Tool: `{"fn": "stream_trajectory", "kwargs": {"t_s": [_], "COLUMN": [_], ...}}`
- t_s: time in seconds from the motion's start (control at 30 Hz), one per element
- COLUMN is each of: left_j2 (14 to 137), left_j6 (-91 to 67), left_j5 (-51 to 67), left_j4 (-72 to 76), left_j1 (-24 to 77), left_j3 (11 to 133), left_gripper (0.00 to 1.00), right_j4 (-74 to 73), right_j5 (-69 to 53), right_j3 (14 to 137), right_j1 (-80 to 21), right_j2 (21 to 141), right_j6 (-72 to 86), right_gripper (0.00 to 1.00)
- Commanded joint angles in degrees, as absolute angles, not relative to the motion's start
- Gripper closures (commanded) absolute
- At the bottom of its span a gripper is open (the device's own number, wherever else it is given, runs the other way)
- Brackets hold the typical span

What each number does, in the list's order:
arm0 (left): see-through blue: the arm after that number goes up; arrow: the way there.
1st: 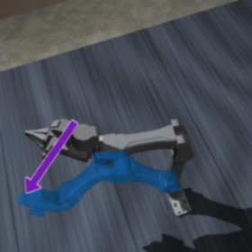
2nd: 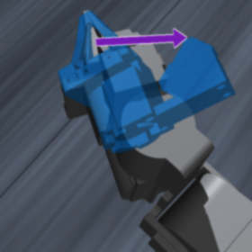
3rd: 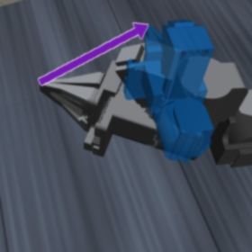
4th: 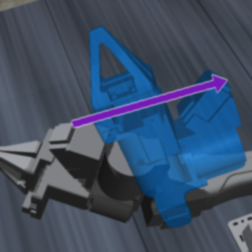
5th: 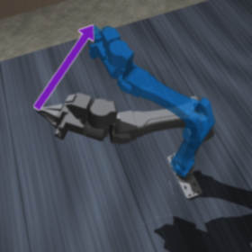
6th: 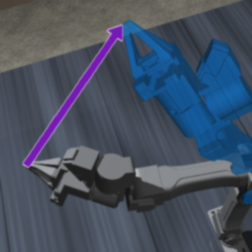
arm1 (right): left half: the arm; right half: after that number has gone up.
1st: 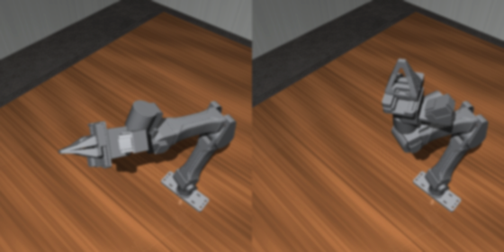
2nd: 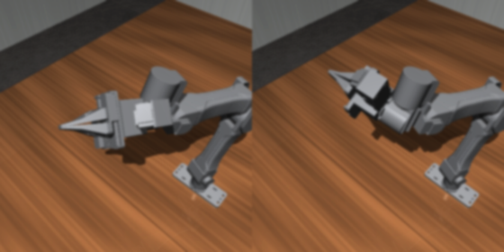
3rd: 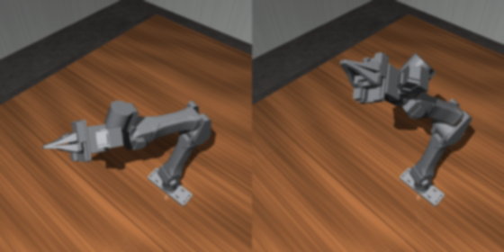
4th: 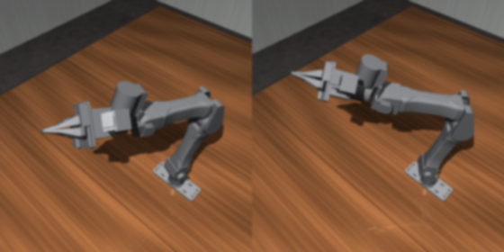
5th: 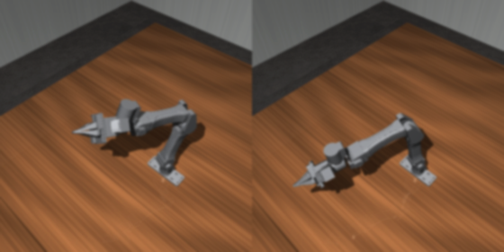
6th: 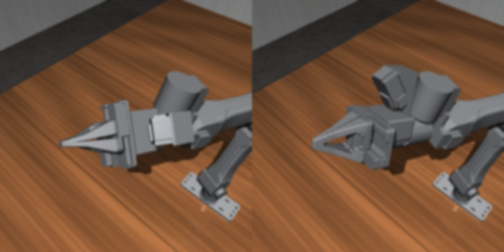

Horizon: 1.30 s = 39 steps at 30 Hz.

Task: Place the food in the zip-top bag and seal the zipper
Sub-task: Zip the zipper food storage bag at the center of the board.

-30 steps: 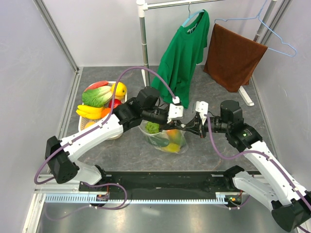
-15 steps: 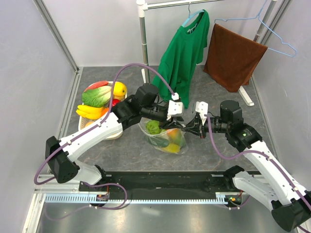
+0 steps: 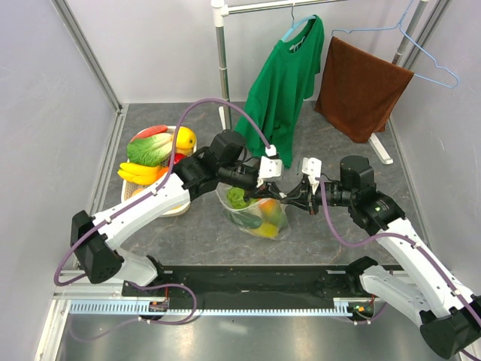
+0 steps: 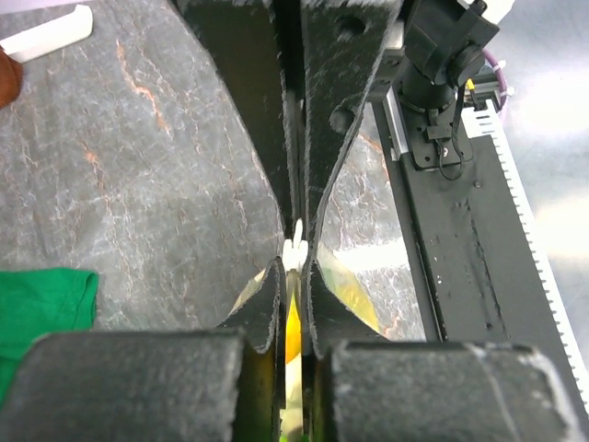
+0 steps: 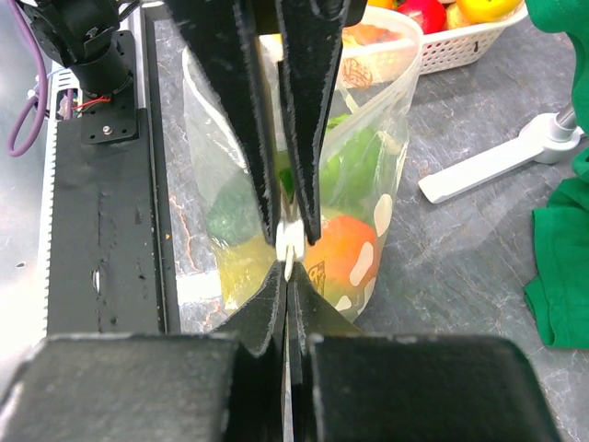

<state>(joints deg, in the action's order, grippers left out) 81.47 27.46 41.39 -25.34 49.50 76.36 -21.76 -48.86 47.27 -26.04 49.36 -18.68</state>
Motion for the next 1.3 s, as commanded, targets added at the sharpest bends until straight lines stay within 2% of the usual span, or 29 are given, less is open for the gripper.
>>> {"fn": "stream_trajectory", "kwargs": {"t_s": [0.0, 0.37, 0.87, 1.27], "left_j2": [78.9, 74.7, 65.7, 62.0], "left_j6": [29.4, 37.3, 48.8, 57.2], "left_j5": [41.4, 39.1, 36.6, 34.6], "left_j4": [-28.7, -36.4, -47.7, -51.9], "left_j1": [46.2, 39.1, 24.6, 16.8], "left_j3": [77.2, 74.3, 68.7, 67.1], "left_gripper": [0.98, 0.98, 0.98, 0.98], "right_j4": [-20.3, -21.4, -22.6, -25.0], "right_j5": [-49.4, -47.4, -43.4, -40.1], "right_j3": [46.4, 46.3, 45.6, 46.6], "right_j1": [-26.3, -26.2, -25.1, -24.3], "right_j2": [47.5, 46.5, 44.2, 43.5], "right_j6": [-18.7, -18.7, -16.4, -17.8], "right_gripper": [1.0, 1.0, 1.0, 1.0]}}
